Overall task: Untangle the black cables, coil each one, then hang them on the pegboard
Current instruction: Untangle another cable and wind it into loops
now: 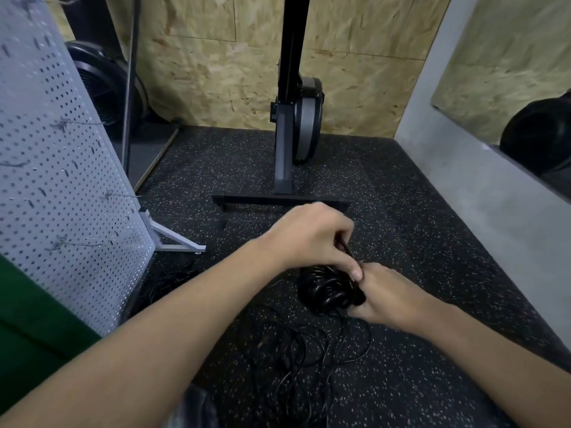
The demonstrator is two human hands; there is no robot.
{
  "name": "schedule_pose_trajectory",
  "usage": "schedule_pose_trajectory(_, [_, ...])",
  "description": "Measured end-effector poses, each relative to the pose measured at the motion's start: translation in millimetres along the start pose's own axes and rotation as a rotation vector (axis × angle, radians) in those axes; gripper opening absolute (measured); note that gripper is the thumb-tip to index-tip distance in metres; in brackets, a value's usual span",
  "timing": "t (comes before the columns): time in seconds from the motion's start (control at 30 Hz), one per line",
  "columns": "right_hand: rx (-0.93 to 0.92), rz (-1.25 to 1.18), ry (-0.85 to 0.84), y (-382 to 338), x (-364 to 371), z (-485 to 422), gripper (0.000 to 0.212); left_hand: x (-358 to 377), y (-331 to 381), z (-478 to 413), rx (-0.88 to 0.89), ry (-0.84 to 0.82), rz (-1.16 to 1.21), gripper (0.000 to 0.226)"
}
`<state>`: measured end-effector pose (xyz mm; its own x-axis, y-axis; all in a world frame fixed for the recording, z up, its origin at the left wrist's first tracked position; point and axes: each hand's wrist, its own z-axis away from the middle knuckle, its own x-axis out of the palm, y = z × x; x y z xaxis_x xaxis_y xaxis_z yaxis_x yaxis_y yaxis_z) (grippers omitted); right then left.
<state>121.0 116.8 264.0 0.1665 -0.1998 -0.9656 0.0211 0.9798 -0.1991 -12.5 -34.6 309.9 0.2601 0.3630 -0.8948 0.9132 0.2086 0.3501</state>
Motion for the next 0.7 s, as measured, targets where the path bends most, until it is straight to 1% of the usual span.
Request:
schedule_pose_trajectory(0.07, [-0.103,-0.132,0.053,-1.7,-7.9,6.3,0.020,-4.5,-18.3,4.5,-0.136,0.041,0.305,0.043])
schedule_pose_trajectory(0.13, [-0.145,-0.246,0.119,-3.5,-14.2,11.8,0.022,-2.5,-34.0,7.1,-0.233,0.010,0.519,0.033])
schedule_pose_trajectory(0.2, [-0.169,-0.220,0.184,-3.3,-15.9,14.8,0.027,3.1,-42.4,8.9,-0.297,-0.030,0.731,0.031])
schedule_pose_trajectory(0.23, [-0.168,-0.196,0.204,-2.9,-15.6,15.4,0.031,6.2,-45.2,9.6,-0.341,-0.057,0.822,0.032])
schedule_pose_trajectory(0.3, [-0.170,-0.195,0.225,-2.8,-16.7,16.2,0.050,14.1,-54.6,10.1,-0.455,-0.147,0.975,0.032])
schedule_pose_trajectory(0.33, [-0.184,-0.200,0.243,-2.5,-17.2,16.3,0.059,19.6,-60.2,10.6,-0.511,-0.196,1.049,0.027])
schedule_pose_trajectory(0.4, [-0.208,-0.221,0.276,-1.8,-18.3,16.2,0.070,27.6,-63.9,11.2,-0.592,-0.260,1.175,0.013])
schedule_pose_trajectory(0.43, [-0.209,-0.245,0.288,-0.6,-18.6,16.4,0.073,29.1,-61.2,11.4,-0.606,-0.281,1.196,0.011])
schedule_pose_trajectory(0.5, [-0.196,-0.307,0.321,1.4,-19.2,16.9,0.078,33.8,-55.7,11.6,-0.596,-0.300,1.167,0.009])
schedule_pose_trajectory(0.53, [-0.201,-0.342,0.356,3.3,-18.9,15.7,0.079,37.1,-53.3,11.7,-0.585,-0.300,1.145,0.013])
schedule_pose_trajectory(0.6, [-0.198,-0.394,0.466,8.3,-17.0,10.4,0.071,45.4,-49.8,14.4,-0.569,-0.323,1.103,0.022])
schedule_pose_trajectory(0.63, [-0.158,-0.416,0.521,11.2,-16.4,8.0,0.064,50.8,-47.9,15.5,-0.560,-0.346,1.063,0.030])
schedule_pose_trajectory(0.7, [-0.004,-0.462,0.580,18.4,-16.6,3.2,0.050,61.9,-41.7,16.7,-0.563,-0.369,0.905,0.046])
